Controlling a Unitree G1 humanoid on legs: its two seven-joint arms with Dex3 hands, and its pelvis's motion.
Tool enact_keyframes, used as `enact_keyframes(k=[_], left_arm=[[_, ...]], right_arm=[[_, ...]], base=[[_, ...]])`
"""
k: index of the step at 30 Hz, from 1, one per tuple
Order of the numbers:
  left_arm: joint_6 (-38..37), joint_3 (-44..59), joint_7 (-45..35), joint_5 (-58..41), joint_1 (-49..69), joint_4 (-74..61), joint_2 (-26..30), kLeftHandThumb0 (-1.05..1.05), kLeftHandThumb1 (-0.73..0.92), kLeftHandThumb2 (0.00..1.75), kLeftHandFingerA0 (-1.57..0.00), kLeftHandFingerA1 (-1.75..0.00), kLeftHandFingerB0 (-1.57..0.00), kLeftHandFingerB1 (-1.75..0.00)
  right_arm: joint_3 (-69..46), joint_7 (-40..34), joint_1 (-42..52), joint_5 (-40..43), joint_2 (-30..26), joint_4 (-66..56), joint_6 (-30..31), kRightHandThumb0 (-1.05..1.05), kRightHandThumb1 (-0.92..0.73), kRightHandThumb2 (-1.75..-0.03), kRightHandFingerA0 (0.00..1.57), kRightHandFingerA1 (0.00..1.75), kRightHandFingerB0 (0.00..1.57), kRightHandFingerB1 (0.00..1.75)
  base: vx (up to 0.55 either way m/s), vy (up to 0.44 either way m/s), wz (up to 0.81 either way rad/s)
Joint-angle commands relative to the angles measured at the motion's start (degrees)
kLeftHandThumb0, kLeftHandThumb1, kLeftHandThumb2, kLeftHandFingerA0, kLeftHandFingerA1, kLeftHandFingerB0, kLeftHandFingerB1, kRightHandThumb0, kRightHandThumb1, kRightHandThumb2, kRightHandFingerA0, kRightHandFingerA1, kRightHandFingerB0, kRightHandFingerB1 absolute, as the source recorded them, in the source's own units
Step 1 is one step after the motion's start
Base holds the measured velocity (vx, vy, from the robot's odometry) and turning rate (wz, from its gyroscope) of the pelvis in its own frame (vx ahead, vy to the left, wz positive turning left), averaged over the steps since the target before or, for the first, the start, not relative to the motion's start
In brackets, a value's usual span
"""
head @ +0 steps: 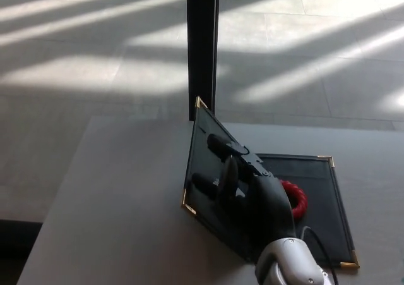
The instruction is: There is a diary kept infront of the robot and the robot uses its right hand to grab its cover and puses it to the left to open it.
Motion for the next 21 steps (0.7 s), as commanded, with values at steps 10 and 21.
enact_keyframes(k=[10,21], left_arm=[[0.92,-2.20,-0.12,0.53,-2.76,0.38,1.78,-1.05,0.92,1.20,-0.35,-1.62,-0.26,-1.38],[0.74,-4.50,0.55,1.60,-5.46,0.90,2.49,-1.05,0.92,1.18,-0.36,-1.60,-0.28,-1.39]], right_arm=[[-9.84,2.31,-11.67,-10.90,-5.57,22.62,-5.85,-0.63,-0.92,-0.81,0.36,0.65,0.24,0.49],[-9.10,2.83,-19.67,-16.05,-1.65,38.45,-9.89,-0.59,-0.71,-1.14,0.51,0.72,0.16,0.52]], base=[[0.00,0.000,0.00],[0.00,0.000,0.00]])
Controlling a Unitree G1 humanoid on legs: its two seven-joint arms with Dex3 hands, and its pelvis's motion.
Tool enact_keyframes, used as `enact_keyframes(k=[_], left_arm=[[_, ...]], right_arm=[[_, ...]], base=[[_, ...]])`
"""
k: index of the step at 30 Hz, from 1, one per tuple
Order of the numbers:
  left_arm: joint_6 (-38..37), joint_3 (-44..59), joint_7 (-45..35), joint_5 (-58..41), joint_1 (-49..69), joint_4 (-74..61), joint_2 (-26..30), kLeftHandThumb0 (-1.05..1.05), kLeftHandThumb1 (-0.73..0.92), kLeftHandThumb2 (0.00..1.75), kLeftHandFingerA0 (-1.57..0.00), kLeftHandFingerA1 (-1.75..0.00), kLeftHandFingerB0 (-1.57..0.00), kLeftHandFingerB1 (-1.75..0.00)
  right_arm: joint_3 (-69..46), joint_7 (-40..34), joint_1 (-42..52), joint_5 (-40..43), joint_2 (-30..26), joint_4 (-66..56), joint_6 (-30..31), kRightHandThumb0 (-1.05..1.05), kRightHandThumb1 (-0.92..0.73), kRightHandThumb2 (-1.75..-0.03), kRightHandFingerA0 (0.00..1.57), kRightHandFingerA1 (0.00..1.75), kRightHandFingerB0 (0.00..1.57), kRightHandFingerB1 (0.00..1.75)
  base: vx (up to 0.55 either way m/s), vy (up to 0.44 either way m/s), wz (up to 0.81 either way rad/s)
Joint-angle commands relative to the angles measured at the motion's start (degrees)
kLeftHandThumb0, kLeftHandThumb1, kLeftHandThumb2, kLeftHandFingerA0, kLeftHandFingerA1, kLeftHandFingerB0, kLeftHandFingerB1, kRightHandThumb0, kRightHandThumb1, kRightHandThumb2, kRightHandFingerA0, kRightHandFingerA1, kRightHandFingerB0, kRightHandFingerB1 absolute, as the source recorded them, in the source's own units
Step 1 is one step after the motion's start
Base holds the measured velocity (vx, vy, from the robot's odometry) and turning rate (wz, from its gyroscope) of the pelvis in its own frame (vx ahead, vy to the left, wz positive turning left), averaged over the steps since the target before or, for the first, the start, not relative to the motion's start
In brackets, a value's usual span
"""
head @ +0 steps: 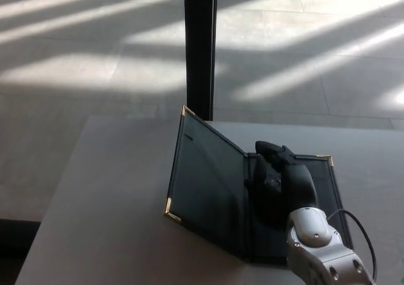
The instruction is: There is a diary kept infront of the robot and the robot uses its right hand to grab its cover and puses it to the left to open it.
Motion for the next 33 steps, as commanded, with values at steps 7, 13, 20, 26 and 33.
enact_keyframes(k=[7,13,20,26,33], left_arm=[[0.91,-0.80,-1.06,0.08,-1.96,1.05,1.26,-0.83,0.85,1.56,-0.44,-1.14,0.00,-0.83],[1.10,-1.88,-1.13,0.88,-2.57,0.87,1.65,-0.92,0.92,1.65,-0.55,-1.27,-0.10,-0.97],[1.18,-1.79,-1.22,0.43,-3.19,0.21,1.76,-0.88,0.92,1.64,-0.51,-1.23,-0.11,-0.96],[1.21,-1.46,-0.81,0.30,-2.89,0.56,1.78,-0.86,0.92,1.62,-0.49,-1.20,-0.07,-0.92],[0.99,-1.82,-0.63,0.75,-2.19,0.43,1.77,-0.80,0.92,1.59,-0.59,-1.23,-0.17,-0.94]], right_arm=[[3.01,1.24,-6.48,-5.46,7.94,7.22,-5.08,-0.69,-0.72,-1.05,0.46,0.67,0.31,0.56],[6.47,3.37,-4.69,-8.01,6.19,7.48,-6.03,-0.72,-0.72,-1.07,0.44,0.67,0.33,0.57],[4.96,2.58,1.22,-8.82,4.55,8.45,-4.41,-0.72,-0.92,-0.70,0.51,0.66,0.34,0.48],[0.20,2.04,1.30,-8.06,4.41,7.86,-2.71,-0.72,-0.92,-0.70,0.50,0.65,0.34,0.46],[-0.75,3.91,2.12,-8.73,4.16,5.67,-0.46,-0.73,-0.92,-0.69,0.51,0.60,0.36,0.46]], base=[[0.00,0.000,0.00],[0.00,0.000,0.00],[0.00,0.000,0.00],[0.00,0.000,0.00],[0.00,0.000,0.00]])
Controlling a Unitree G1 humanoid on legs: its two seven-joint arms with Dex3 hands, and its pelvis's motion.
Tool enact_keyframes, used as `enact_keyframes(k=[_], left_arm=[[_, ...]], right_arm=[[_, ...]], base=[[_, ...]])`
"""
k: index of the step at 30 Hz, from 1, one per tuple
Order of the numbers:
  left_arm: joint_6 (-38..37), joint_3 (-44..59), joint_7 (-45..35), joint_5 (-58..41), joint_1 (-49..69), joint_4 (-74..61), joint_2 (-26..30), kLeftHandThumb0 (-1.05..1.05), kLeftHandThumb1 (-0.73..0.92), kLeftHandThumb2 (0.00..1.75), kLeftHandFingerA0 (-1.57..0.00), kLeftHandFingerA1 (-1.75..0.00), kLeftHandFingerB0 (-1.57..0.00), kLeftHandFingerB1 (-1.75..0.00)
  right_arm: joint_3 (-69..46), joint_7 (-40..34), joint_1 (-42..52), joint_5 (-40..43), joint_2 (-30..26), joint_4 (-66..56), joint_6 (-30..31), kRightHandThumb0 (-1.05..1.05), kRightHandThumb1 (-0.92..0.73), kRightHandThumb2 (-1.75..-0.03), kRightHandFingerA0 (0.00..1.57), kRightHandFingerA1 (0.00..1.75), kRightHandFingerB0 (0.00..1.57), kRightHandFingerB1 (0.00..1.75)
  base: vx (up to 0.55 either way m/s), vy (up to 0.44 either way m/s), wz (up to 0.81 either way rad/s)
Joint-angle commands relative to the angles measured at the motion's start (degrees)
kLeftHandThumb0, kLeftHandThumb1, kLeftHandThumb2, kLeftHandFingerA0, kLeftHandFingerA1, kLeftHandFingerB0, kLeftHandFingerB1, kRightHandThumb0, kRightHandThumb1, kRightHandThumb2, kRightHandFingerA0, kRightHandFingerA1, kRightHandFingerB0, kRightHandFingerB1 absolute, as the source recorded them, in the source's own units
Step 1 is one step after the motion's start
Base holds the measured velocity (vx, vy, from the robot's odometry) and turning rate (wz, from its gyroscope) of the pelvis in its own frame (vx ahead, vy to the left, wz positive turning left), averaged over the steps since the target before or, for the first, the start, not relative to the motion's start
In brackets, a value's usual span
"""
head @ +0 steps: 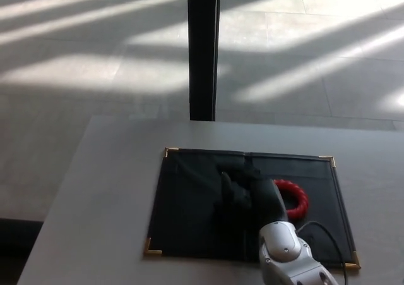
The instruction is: There is a diary kept infront of the robot and the robot uses its right hand to grab its cover and puses it to the left to open it.
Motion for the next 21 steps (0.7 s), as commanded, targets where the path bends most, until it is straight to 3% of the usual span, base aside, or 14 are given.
enact_keyframes(k=[1,5,7,8,9,10,12,14,15,17,18,21], left_arm=[[0.60,-0.14,-0.14,0.42,0.92,-0.06,1.04,-0.83,0.92,1.60,-0.51,-1.19,-0.14,-0.94],[0.25,0.64,-0.44,-0.17,1.93,-0.08,1.00,-0.83,0.92,1.60,-0.54,-1.21,-0.27,-1.02],[0.41,0.36,-1.09,0.18,2.56,-0.06,1.28,-0.81,0.92,1.60,-0.47,-1.17,-0.14,-0.94],[0.40,0.34,-1.01,0.23,2.69,-0.13,1.29,-0.83,0.92,1.61,-0.58,-1.23,-0.15,-0.95],[0.48,0.41,-0.96,0.15,2.91,-0.24,1.31,-0.83,0.92,1.61,-0.56,-1.22,-0.10,-0.93],[0.78,0.36,-1.34,0.16,3.28,-0.34,1.52,-0.82,0.92,1.61,-0.51,-1.19,-0.09,-0.91],[0.78,0.69,-0.68,-0.05,3.61,-0.22,1.48,-0.86,0.92,1.60,-0.55,-1.22,-0.10,-0.92],[0.89,1.57,0.85,-0.59,3.55,0.44,1.57,-0.88,0.92,1.61,-0.62,-1.25,-0.21,-0.97],[0.77,1.46,0.83,-0.36,3.81,0.32,1.52,-0.89,0.92,1.61,-0.48,-1.18,-0.13,-0.93],[0.90,1.87,0.37,-0.73,4.20,0.19,1.45,-0.88,0.92,1.61,-0.42,-1.13,-0.05,-0.88],[1.01,1.87,0.57,-0.64,4.40,-0.09,1.42,-0.87,0.92,1.61,-0.47,-1.15,-0.12,-0.91],[1.25,2.15,0.28,-0.79,5.03,-0.14,1.58,-0.86,0.91,1.60,-0.34,-1.08,-0.03,-0.86]], right_arm=[[-1.18,1.28,-0.51,-1.33,-1.95,-1.64,3.94,-0.72,-0.92,-0.68,0.53,0.59,0.37,0.46],[-5.27,2.93,-6.50,1.30,-3.53,-6.52,7.13,-0.74,-0.92,-0.69,0.52,0.57,0.32,0.44],[-9.80,2.57,-11.78,4.03,-4.10,-9.80,10.99,-0.70,-0.92,-0.69,0.51,0.56,0.31,0.43],[-12.08,3.24,-13.80,5.78,-5.01,-10.90,11.93,-0.65,-0.92,-0.71,0.46,0.54,0.27,0.41],[-15.36,3.91,-16.59,8.14,-6.46,-12.05,12.94,-0.53,-0.69,-1.13,0.46,0.66,0.16,0.50],[-17.84,3.75,-18.68,9.27,-7.62,-12.27,13.23,-0.68,-0.92,-0.66,0.47,0.51,0.30,0.41],[-19.20,4.05,-19.75,9.39,-8.14,-12.70,14.13,-0.67,-0.92,-0.69,0.46,0.53,0.28,0.42],[-22.56,3.18,-21.75,10.28,-10.24,-15.26,17.22,-0.70,-0.92,-0.68,0.46,0.56,0.27,0.43],[-23.83,3.81,-21.81,10.67,-11.75,-16.85,18.24,-0.69,-0.92,-0.69,0.43,0.55,0.26,0.43],[-26.48,3.21,-21.99,11.47,-13.29,-18.39,19.55,-0.69,-0.91,-0.67,0.46,0.57,0.30,0.44],[-29.82,2.36,-22.04,12.57,-15.25,-19.58,20.79,-0.69,-0.92,-0.68,0.45,0.58,0.29,0.45],[-35.72,4.64,-19.44,15.00,-20.88,-22.33,24.46,-0.68,-0.90,-0.68,0.40,0.54,0.24,0.43]], base=[[0.00,0.000,0.00],[0.00,0.000,0.00],[0.00,0.000,0.00],[0.00,0.000,0.00],[0.00,0.000,0.00],[0.00,0.000,0.00],[0.00,0.000,0.00],[0.00,0.000,0.00],[0.00,0.000,0.00],[0.00,0.000,0.00],[0.00,0.000,0.00],[0.00,0.000,0.00]])
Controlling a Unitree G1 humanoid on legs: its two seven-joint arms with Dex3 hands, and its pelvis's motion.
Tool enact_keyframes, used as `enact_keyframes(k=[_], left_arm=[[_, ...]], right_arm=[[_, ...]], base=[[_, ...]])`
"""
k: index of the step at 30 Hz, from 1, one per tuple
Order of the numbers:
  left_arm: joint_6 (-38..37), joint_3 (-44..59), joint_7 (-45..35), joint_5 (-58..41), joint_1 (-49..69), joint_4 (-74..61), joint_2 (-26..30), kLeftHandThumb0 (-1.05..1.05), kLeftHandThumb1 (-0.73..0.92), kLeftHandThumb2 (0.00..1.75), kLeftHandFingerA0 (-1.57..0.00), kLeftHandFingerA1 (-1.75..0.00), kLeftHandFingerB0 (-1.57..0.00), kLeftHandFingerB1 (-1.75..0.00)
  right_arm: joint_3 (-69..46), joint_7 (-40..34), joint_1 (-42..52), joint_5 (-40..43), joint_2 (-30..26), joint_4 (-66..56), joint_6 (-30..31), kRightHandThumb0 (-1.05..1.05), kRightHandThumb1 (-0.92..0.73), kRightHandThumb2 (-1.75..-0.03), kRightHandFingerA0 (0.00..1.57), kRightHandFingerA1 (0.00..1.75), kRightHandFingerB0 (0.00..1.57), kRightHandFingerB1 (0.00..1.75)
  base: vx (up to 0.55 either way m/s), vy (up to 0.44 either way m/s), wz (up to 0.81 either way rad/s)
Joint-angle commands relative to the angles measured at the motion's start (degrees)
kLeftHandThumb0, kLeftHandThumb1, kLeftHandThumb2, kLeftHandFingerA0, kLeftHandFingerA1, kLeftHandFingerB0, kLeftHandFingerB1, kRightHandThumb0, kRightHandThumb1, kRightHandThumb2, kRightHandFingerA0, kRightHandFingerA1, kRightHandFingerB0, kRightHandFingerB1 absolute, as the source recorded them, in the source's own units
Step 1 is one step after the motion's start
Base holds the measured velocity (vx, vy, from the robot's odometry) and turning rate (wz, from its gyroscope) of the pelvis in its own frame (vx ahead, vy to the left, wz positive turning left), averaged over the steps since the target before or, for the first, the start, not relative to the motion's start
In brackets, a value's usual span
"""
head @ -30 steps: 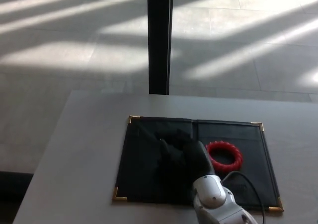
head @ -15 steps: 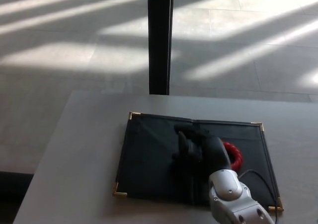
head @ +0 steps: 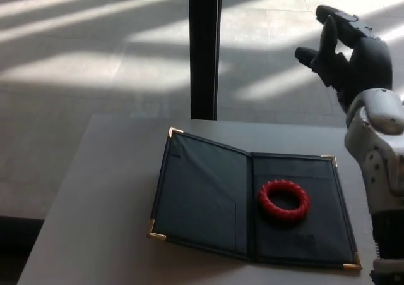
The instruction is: There is a diary kept infront of the robot and the robot uses its right hand to grab its cover and puses it to the left to open it.
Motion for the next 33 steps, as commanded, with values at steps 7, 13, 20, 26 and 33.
enact_keyframes(k=[7,13,20,26,33], left_arm=[[1.31,2.01,1.46,-0.99,2.07,-0.23,1.45,-0.88,0.92,1.62,-0.62,-1.26,-0.15,-0.95],[1.22,2.47,1.19,-1.03,2.58,-0.33,1.68,-0.85,0.92,1.61,-0.53,-1.19,-0.14,-0.92],[0.74,2.99,1.50,-1.12,2.86,-0.01,1.75,-0.89,0.92,1.61,-0.69,-1.30,-0.26,-1.01],[0.67,3.03,1.34,-0.83,3.56,-0.22,1.54,-0.89,0.92,1.61,-0.53,-1.21,-0.08,-0.91],[0.56,3.33,1.44,-0.89,3.64,-0.37,1.20,-0.88,0.92,1.61,-0.62,-1.26,-0.15,-0.94]], right_arm=[[-19.42,5.26,11.14,8.76,-17.83,-9.25,12.95,-0.66,-0.92,-0.67,0.40,0.56,0.25,0.44],[-27.46,8.76,22.02,9.87,-25.16,-9.35,8.66,-0.70,-0.92,-0.67,0.44,0.66,0.30,0.51],[-39.39,6.94,31.56,11.71,-29.47,-11.64,10.31,-0.90,-0.85,-0.66,0.63,0.92,0.43,0.89],[-44.42,8.03,37.86,12.85,-29.70,-9.20,7.70,-0.91,-0.86,-0.66,0.67,0.91,0.43,0.94],[-49.42,7.42,45.36,15.67,-22.28,-7.87,2.98,-0.87,-0.92,-0.65,0.64,0.92,0.38,0.97]], base=[[0.00,0.000,0.00],[0.00,0.000,0.00],[0.00,0.000,0.00],[0.00,0.000,0.00],[0.00,0.000,0.00]])
